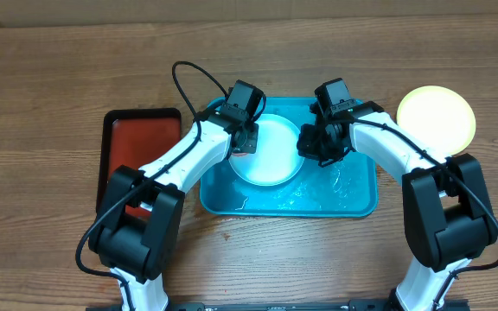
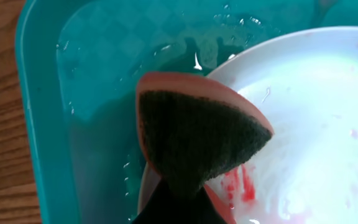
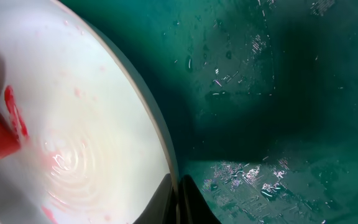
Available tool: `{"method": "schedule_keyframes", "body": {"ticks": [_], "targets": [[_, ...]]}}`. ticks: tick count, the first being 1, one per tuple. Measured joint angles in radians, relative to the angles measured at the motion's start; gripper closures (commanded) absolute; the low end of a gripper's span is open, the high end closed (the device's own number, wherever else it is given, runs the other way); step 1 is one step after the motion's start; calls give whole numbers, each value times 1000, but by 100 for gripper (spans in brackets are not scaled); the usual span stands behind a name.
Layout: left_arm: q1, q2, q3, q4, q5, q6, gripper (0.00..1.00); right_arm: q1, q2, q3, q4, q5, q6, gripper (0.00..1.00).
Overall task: Clean dirty plates on tray and stack at the side
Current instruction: 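Scrub the white plate with the sponge while the right gripper holds it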
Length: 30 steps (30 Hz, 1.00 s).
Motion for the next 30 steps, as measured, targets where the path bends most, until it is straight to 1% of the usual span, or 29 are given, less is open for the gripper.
{"method": "schedule_keyframes", "body": {"ticks": [3, 8, 13, 18, 24, 30], "targets": [[0, 7, 54, -34, 39, 0, 96, 2, 0, 0, 2, -1, 19, 96], [0, 8, 148, -17, 216, -33, 96, 30, 3, 0, 32, 24, 50, 96], [-3, 16, 153, -37, 303, -90, 96, 79, 29, 0, 59, 66, 116, 96], [-11, 65, 153, -63, 311, -110, 96, 80, 34, 0, 69, 70, 153, 96], [-10, 155, 153, -74, 281, -111, 96, 79, 34, 0, 70, 73, 167, 96], [-6, 158, 161, -111, 217, -114, 96, 79, 35, 0, 71, 73, 171, 96]]}}
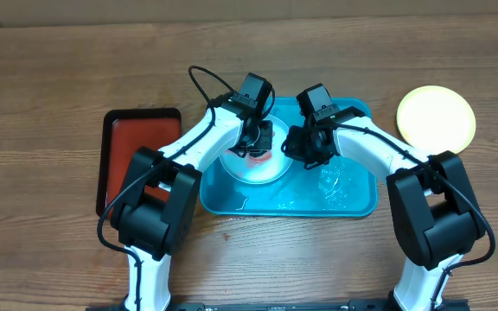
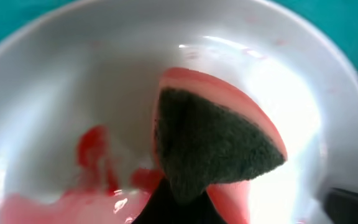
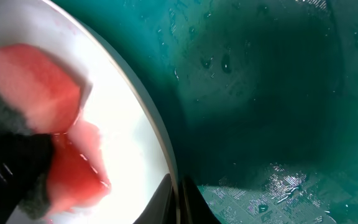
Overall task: Clean dirty plates on tray and stack at the side
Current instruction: 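Scrub the white plate with the sponge while the right gripper holds it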
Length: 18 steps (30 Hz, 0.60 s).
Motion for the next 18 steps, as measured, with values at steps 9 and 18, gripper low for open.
{"method": "schedule_keyframes", "body": {"ticks": [9, 18], "targets": [[61, 2, 30, -110, -206, 12, 96, 0, 0, 0, 1, -2, 1, 96], [84, 27, 234, -209, -157, 15, 96, 0, 0, 0, 1, 0, 7, 96]]}}
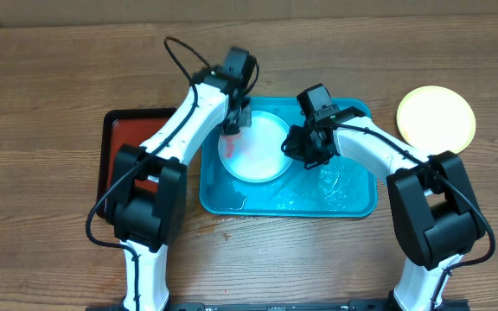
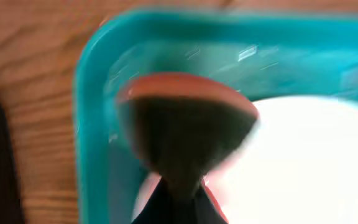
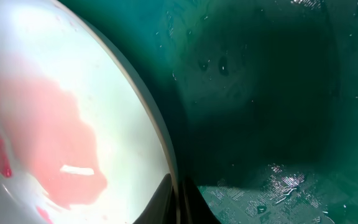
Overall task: Clean dirty plates on tray and stack at the side
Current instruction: 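Scrub the white plate with the sponge while the right gripper holds it, then carry the sponge back and drop it on the red tray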
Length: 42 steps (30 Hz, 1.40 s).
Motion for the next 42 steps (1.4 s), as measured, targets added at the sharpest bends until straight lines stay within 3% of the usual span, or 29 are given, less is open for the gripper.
{"method": "schedule_keyframes", "body": {"ticks": [7, 15, 29, 42], "targets": [[-5, 0, 2, 14, 216, 0, 96, 0, 0, 0, 0, 0, 0, 96], [-35, 1, -93, 38, 262, 1, 96, 0, 0, 0, 0, 0, 0, 96], [-41, 3, -123, -39, 25, 24, 96, 0, 0, 0, 0, 0, 0, 96], [29, 9, 309, -402, -60, -8, 96, 0, 0, 0, -4, 1, 0, 96]]}}
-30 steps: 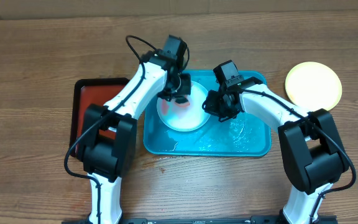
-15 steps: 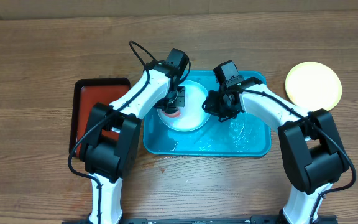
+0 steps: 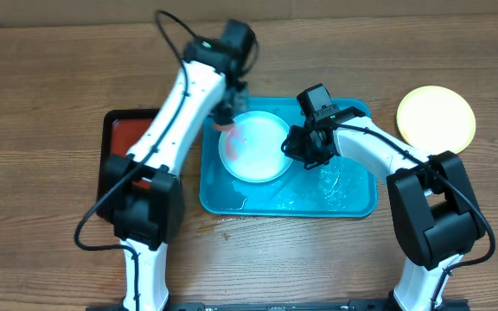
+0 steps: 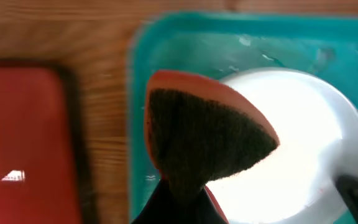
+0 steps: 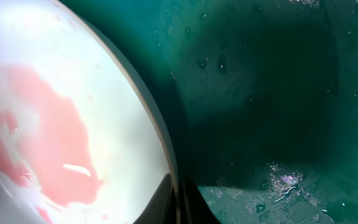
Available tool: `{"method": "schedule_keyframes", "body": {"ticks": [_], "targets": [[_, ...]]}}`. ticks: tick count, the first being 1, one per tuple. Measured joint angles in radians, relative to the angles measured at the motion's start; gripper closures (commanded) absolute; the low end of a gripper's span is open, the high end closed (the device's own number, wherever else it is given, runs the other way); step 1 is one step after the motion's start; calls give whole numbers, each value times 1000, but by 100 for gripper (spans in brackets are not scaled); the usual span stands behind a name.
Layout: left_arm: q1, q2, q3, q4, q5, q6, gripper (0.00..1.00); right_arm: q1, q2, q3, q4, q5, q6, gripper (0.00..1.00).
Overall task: Clean dirty plates on tray and stack at the side
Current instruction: 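Carry the sponge back and drop it on the red tray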
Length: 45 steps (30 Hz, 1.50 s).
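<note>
A white plate (image 3: 253,149) smeared with pink-red liquid (image 5: 48,149) lies in the left half of the teal tray (image 3: 353,203). My right gripper (image 3: 294,147) is shut on the plate's right rim (image 5: 166,162). My left gripper (image 3: 229,117) is shut on a folded red sponge with a dark scouring face (image 4: 204,140), held above the tray's upper left corner and the plate's edge. A clean pale yellow plate (image 3: 436,116) sits on the table to the right of the tray.
A red tray with a dark rim (image 3: 135,142) lies on the wooden table left of the teal tray. Water films the teal tray's floor (image 5: 272,180). A black cable loops above the left arm (image 3: 167,26).
My left gripper has moved up and a little left with the sponge, off the plate's surface. The right gripper and plate have stayed put. Pink liquid still pools on the plate.
The sponge was at the plate's left edge while my right gripper held the rim. Then it was pressed in the plate's middle, among red smears. Later it was back at the upper left rim, and now it hangs above the tray's corner.
</note>
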Motion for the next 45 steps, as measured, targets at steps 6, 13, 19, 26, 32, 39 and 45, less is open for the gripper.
{"method": "schedule_keyframes", "body": {"ticks": [6, 13, 19, 26, 32, 39, 45], "targets": [[187, 0, 11, -96, -22, -56, 96, 0, 0, 0, 1, 1, 0, 96], [369, 0, -76, -60, 1, -86, 96, 0, 0, 0, 2, 2, 0, 96], [409, 0, -241, 22, 27, -90, 96, 0, 0, 0, 2, 2, 0, 96], [425, 0, -342, 92, 30, -90, 96, 0, 0, 0, 3, 2, 0, 96], [462, 0, -353, 93, 26, -94, 56, 0, 0, 0, 3, 2, 0, 96], [472, 0, -353, 93, 26, -100, 57, 0, 0, 0, 3, 2, 0, 96], [472, 0, -317, 33, 47, -86, 59, 0, 0, 0, 3, 2, 0, 96]]}}
